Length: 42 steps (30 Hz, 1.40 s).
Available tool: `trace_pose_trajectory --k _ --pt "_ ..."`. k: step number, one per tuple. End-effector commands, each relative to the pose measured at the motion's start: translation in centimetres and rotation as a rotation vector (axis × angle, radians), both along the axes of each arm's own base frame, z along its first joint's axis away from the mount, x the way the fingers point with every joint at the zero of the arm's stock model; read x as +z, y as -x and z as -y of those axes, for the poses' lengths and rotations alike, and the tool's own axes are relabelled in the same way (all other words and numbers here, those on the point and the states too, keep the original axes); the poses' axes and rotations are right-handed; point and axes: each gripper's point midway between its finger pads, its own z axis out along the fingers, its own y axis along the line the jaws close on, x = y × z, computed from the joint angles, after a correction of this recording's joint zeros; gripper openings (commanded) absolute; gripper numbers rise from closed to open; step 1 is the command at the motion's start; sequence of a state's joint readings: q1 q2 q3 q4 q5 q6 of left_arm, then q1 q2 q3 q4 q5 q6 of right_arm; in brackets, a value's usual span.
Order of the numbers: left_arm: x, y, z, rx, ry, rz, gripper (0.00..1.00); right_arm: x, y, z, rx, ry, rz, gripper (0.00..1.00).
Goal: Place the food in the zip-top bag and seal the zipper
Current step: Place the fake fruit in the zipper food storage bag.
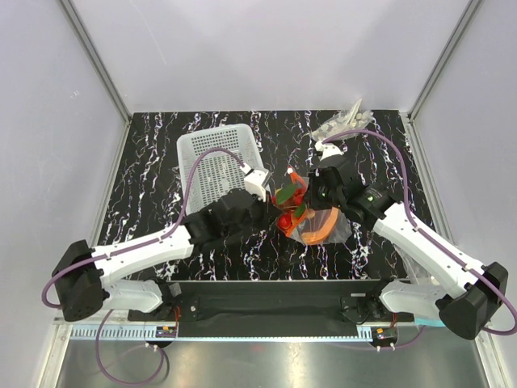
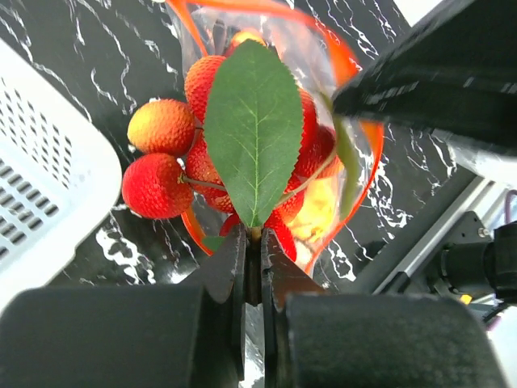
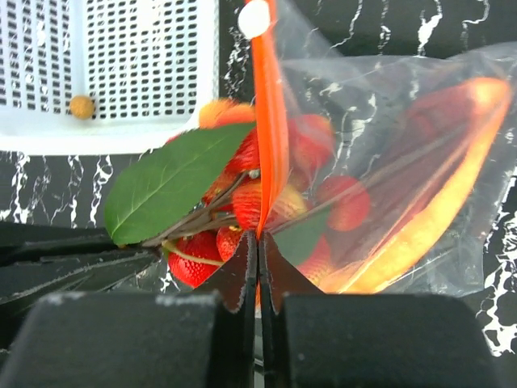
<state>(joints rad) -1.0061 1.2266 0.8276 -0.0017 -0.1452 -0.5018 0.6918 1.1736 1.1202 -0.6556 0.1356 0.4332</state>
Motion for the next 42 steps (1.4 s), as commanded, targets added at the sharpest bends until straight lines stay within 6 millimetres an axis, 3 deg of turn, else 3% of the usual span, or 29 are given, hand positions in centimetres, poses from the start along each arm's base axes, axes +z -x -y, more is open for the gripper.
trace_pose_trajectory --k 1,7,13,17,22,32,37,42 --pt "4.5 -1.4 1.3 -0.006 0.053 0.120 0.00 3.2 -0.1 -2.1 0.093 -0.096 0.061 0.00" --pt "6.9 -0.8 4.4 -0.128 0.110 0.135 0.00 3.7 0.3 -2.3 0.124 -0.113 0.072 0.00" --pt "5.8 0.2 7.0 -0.282 0.073 0.128 0.00 4.2 0.4 -1.9 0.113 -0.124 0.100 0.00" --pt "6.2 0.2 6.5 -0.275 0.029 0.204 0.00 3.1 0.0 -1.2 0.078 -0.072 0.080 0.00" --pt "8.2 2.1 6.0 -0.377 0.048 0.286 0.00 2.4 -0.6 -0.6 0.035 -0.028 0.062 0.00" --pt "8.4 6.6 6.1 -0.605 0.116 0.289 0.00 3.1 -1.3 -1.0 0.034 -0.035 0.094 0.00" --pt "8.6 9.1 6.5 -0.751 0.165 0.288 0.00 4.4 -0.4 -2.9 0.148 -0.109 0.108 0.00" --pt "7.0 7.3 7.7 -0.695 0.117 0.259 0.00 6.6 0.8 -3.3 0.198 -0.186 0.148 0.00"
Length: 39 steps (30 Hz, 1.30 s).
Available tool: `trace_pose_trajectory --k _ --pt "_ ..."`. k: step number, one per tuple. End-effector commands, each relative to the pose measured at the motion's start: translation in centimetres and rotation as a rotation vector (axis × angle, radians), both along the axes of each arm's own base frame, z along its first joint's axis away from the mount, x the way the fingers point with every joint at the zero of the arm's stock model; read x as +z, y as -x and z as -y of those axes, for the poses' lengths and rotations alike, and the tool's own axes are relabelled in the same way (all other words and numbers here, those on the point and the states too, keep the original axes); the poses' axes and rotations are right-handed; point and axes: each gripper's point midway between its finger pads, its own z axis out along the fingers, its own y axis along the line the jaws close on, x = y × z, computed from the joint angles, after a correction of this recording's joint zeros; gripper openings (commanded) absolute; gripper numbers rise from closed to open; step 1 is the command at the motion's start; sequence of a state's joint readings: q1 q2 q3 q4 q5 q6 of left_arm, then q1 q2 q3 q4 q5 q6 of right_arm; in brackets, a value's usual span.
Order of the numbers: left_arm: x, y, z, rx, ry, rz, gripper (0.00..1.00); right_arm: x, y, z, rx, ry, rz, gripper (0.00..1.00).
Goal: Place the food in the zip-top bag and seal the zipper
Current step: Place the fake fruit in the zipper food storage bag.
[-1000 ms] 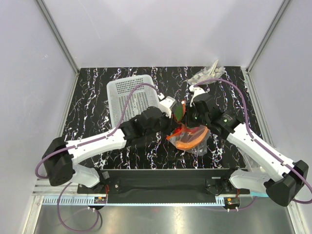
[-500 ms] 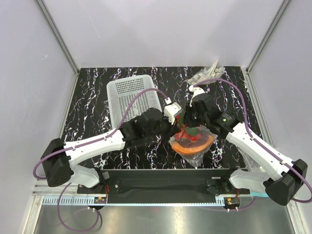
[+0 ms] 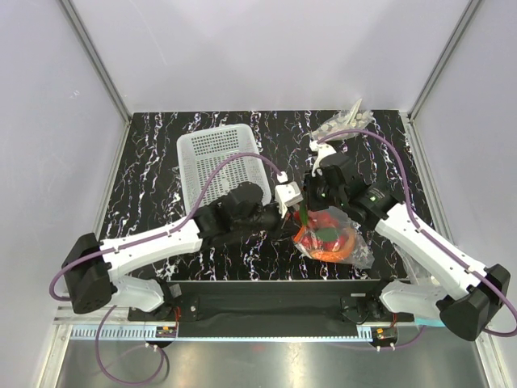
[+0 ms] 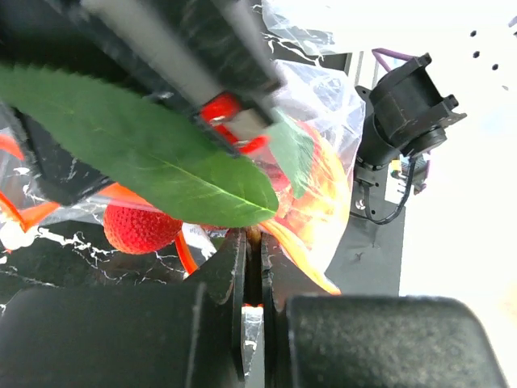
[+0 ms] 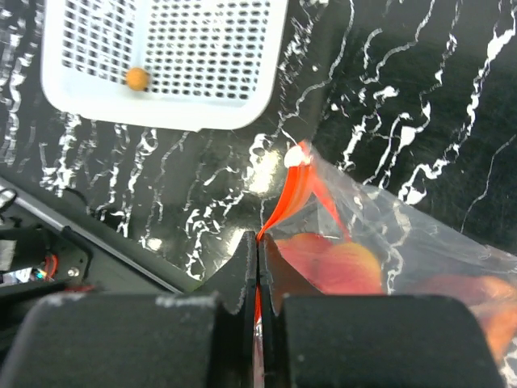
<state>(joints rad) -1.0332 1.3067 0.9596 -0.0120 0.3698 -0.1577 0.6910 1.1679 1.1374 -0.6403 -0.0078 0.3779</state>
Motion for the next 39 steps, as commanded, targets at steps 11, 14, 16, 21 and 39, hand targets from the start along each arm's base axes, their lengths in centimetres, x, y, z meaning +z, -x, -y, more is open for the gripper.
trace_pose_trajectory --k 11,14,16,21,39 --pt "3.4 -7.7 1.6 0.244 0.244 -0.037 0.00 6.8 2.8 -0.6 0.126 -0.223 0.188 0.00" --pt "4.2 -8.6 1.4 0.270 0.287 -0.052 0.00 6.2 3.0 -0.3 0.124 -0.209 0.182 0.00" --pt "5.0 -8.7 1.3 0.272 0.298 -0.043 0.00 5.3 2.7 0.3 0.092 -0.176 0.167 0.00" --pt "5.4 -8.8 1.5 0.256 0.270 -0.015 0.00 4.5 2.1 0.6 0.057 -0.155 0.164 0.00" --pt "9.5 -2.5 1.1 0.168 0.152 0.422 0.00 0.9 -0.6 2.2 -0.107 -0.014 0.097 0.00"
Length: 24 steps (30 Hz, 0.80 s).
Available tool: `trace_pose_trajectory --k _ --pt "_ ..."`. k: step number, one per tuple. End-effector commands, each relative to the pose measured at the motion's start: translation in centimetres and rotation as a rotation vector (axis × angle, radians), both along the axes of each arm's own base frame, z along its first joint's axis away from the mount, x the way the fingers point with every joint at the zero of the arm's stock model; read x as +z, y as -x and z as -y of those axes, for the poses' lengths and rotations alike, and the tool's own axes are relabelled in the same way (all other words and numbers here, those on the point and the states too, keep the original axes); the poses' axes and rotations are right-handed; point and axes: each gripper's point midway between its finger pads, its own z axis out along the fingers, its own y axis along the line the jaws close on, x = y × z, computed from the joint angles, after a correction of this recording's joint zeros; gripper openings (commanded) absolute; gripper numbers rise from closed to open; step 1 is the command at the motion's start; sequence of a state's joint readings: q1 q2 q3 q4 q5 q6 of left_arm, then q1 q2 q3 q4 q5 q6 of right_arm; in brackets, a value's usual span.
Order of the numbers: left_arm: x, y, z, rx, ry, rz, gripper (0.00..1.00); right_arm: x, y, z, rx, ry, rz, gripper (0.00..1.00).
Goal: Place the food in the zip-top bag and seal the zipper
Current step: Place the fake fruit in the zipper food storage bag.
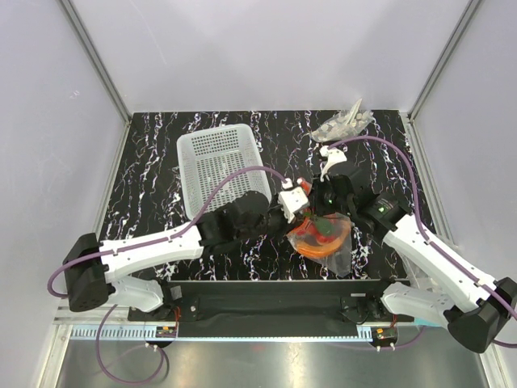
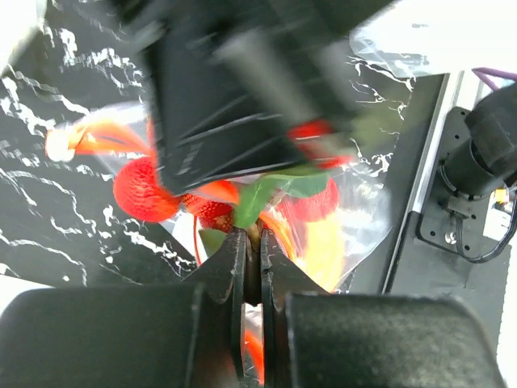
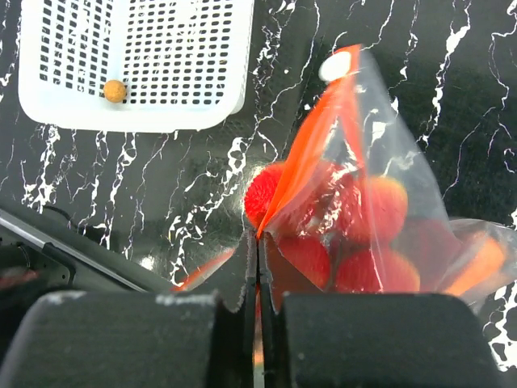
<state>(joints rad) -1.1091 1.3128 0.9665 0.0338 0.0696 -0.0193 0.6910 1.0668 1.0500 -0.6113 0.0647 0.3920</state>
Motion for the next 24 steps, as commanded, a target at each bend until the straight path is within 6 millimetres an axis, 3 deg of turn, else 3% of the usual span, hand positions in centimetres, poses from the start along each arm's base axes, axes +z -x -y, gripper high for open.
trace_pose_trajectory --k 1,6,7,14,19,22,24 --pt "9.2 0.9 1.1 -0.033 0.180 0.217 0.00 1.2 -1.0 0.0 -0.029 -0.024 0.047 0.00" --pt "7.4 1.2 3.1 -0.083 0.167 0.169 0.00 3.7 0.2 -1.6 0.074 -0.134 0.097 0.00" --pt "6.0 0.6 3.8 -0.057 0.141 0.131 0.00 4.0 0.2 -1.5 0.077 -0.139 0.107 0.00" --pt "3.7 -2.9 3.8 0.091 0.196 -0.067 0.04 6.0 1.4 -1.3 0.108 -0.211 0.177 0.00" --pt "3.4 -4.9 3.8 0.072 0.257 -0.152 0.26 6.3 2.2 -1.2 0.125 -0.243 0.195 0.00" --pt "3.2 -5.5 4.5 0.065 0.231 -0.161 0.49 6.1 2.2 -1.2 0.124 -0.237 0.191 0.00" --pt "3.3 -5.8 4.9 0.065 0.207 -0.168 0.54 5.9 1.8 -0.8 0.096 -0.218 0.191 0.00"
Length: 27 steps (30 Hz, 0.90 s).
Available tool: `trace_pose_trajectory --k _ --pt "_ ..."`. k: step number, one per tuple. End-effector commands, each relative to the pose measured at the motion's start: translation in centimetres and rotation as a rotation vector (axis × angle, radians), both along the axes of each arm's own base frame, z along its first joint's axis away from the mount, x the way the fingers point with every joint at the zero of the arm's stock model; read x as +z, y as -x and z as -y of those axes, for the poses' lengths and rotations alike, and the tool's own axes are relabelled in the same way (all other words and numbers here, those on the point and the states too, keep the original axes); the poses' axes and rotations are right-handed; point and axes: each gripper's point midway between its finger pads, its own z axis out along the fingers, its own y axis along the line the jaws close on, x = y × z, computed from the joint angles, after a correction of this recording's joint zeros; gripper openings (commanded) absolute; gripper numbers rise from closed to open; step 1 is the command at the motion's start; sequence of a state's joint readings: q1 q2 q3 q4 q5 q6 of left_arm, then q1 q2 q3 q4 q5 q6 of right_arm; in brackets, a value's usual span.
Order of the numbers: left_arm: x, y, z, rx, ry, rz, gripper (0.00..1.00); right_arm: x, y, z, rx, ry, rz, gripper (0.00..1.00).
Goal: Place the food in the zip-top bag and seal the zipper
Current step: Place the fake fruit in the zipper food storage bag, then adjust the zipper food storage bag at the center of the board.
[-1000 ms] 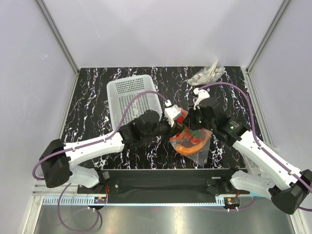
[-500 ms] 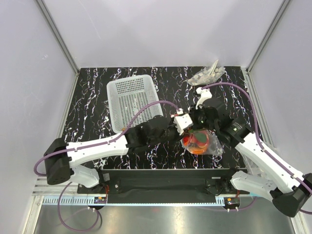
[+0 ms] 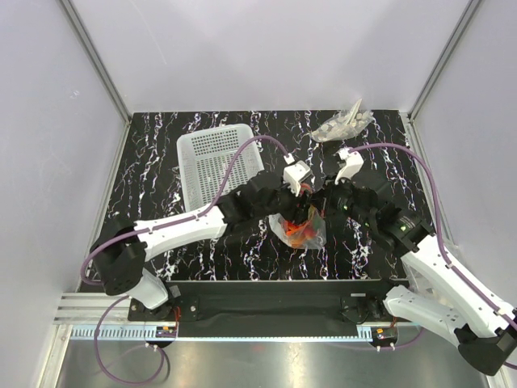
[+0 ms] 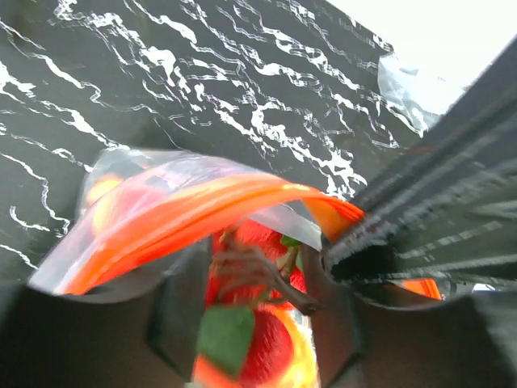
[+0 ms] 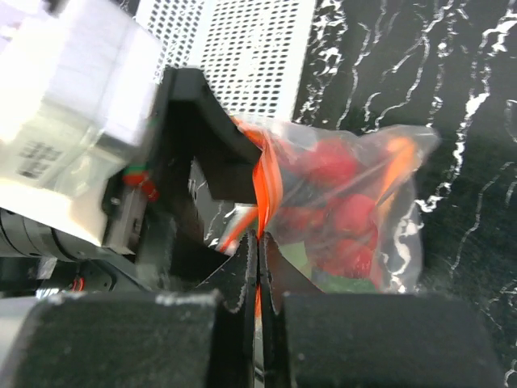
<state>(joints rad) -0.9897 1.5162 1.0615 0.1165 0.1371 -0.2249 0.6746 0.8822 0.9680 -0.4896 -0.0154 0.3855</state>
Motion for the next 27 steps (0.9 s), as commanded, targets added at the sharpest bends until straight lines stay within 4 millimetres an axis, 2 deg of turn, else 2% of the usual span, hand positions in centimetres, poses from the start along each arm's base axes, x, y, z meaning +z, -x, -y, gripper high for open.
trace_pose_trajectory --k 1,4,5,6,9,10,13,16,18,21,27 --pt "5.1 -0.4 2.4 -0.044 0.115 0.036 0.61 1.8 0.1 -0.7 0.028 -0.044 0.042 0.00" --pt "6.1 0.0 1.3 -0.024 0.105 0.034 0.71 0.9 -0.3 -0.3 0.002 -0.010 0.030 0.00" --pt "6.3 0.0 0.9 -0.014 0.101 0.035 0.78 0.5 -0.8 0.1 -0.030 0.008 0.029 0.00" --pt "6.9 0.1 -0.1 0.008 0.094 0.040 0.80 0.2 -0.9 0.2 -0.041 0.014 0.024 0.00" --pt "7.4 0.5 -1.7 0.040 0.052 0.028 0.82 -0.6 -1.6 0.9 -0.093 0.034 0.008 0.00" --pt "8.3 0.7 -2.4 0.048 0.057 0.036 0.82 -0.8 -1.7 1.1 -0.107 0.035 0.002 0.00" --pt "9.3 1.0 -4.3 0.092 0.028 0.033 0.82 -1.4 -2.3 1.7 -0.143 0.033 -0.019 0.00" --pt "9.2 0.5 -6.1 0.173 -0.038 0.021 0.79 -1.3 -2.5 1.7 -0.135 0.004 -0.022 0.00" --pt "8.4 -0.3 -7.5 0.242 -0.088 0.002 0.77 -1.3 -2.5 1.8 -0.138 -0.006 -0.026 0.00" --pt "7.0 -0.7 -8.5 0.278 -0.124 -0.017 0.74 -1.0 -2.6 1.7 -0.131 -0.021 -0.030 0.00" --pt "5.1 -1.1 -8.2 0.281 -0.144 -0.009 0.76 -0.4 -2.5 1.3 -0.111 -0.043 -0.042 0.00"
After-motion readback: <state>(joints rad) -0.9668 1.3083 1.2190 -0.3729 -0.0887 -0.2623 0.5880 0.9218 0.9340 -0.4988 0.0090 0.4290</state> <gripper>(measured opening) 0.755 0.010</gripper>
